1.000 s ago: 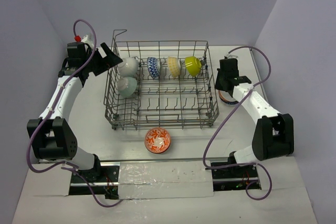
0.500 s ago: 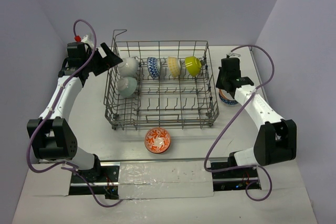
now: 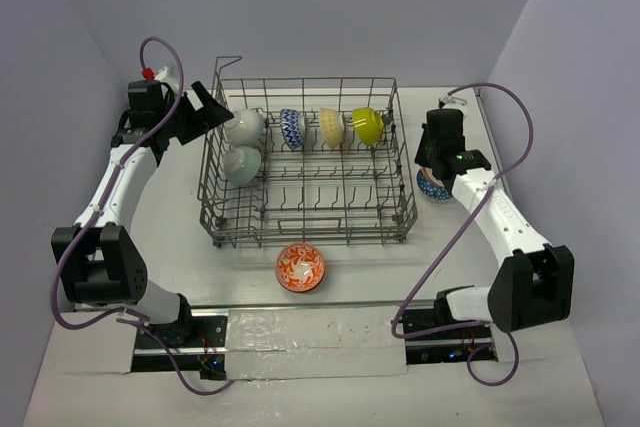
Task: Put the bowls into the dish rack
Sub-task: Pick up the bowl from the bowl.
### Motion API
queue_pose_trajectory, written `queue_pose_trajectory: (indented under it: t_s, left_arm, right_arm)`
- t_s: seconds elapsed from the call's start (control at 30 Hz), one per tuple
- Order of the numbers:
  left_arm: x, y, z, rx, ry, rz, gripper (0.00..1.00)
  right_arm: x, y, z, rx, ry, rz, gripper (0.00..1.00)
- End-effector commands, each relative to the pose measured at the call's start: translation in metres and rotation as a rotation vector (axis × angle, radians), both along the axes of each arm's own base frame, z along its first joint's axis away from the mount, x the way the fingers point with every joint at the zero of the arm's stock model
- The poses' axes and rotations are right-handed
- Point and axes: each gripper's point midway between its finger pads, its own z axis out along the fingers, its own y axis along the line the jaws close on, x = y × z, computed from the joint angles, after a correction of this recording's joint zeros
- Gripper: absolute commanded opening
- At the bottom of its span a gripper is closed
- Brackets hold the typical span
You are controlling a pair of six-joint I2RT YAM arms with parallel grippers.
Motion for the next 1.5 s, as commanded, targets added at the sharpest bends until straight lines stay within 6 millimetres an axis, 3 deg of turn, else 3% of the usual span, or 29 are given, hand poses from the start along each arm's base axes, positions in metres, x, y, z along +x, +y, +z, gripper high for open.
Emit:
queue_pose_trajectory:
  t_s: [0.0, 0.2, 0.37, 0.8, 1.1, 1.23, 1.47]
  left_arm:
    - [0.008, -0.001, 0.022, 0.002, -0.059, -0.004, 0.99]
    - [0.008, -0.001, 0.023, 0.001, -0.062, -0.004, 0.99]
    - [0.008, -0.002, 0.023, 0.001, -0.064, -0.005, 0.99]
    - [0.007, -0.001, 0.025, 0.003, -0.068, -0.004, 0.99]
    - [0.006, -0.001, 0.029, 0.003, -0.077, -0.004, 0.99]
    - [0.006, 0.0, 0.028, 0.008, -0.075, -0.002, 0.99]
    - [0.005, -0.001, 0.031, 0.005, -0.079, -0.004, 0.99]
  right_arm:
    - [0.004, 0.002, 0.037, -0.003, -0.117, -0.009, 0.0]
    - [0.0, 0.007, 0.057, -0.019, -0.151, -0.002, 0.0]
    - [-0.007, 0.015, 0.086, -0.032, -0.206, 0.016, 0.0]
    - [-0.023, 0.07, 0.149, -0.062, -0.348, 0.152, 0.0]
    - [-0.027, 0.124, 0.161, 0.022, -0.4, 0.315, 0.0]
    - [-0.028, 0.137, 0.16, 0.047, -0.403, 0.351, 0.0]
    - [-0.032, 0.184, 0.171, 0.226, -0.438, 0.513, 0.0]
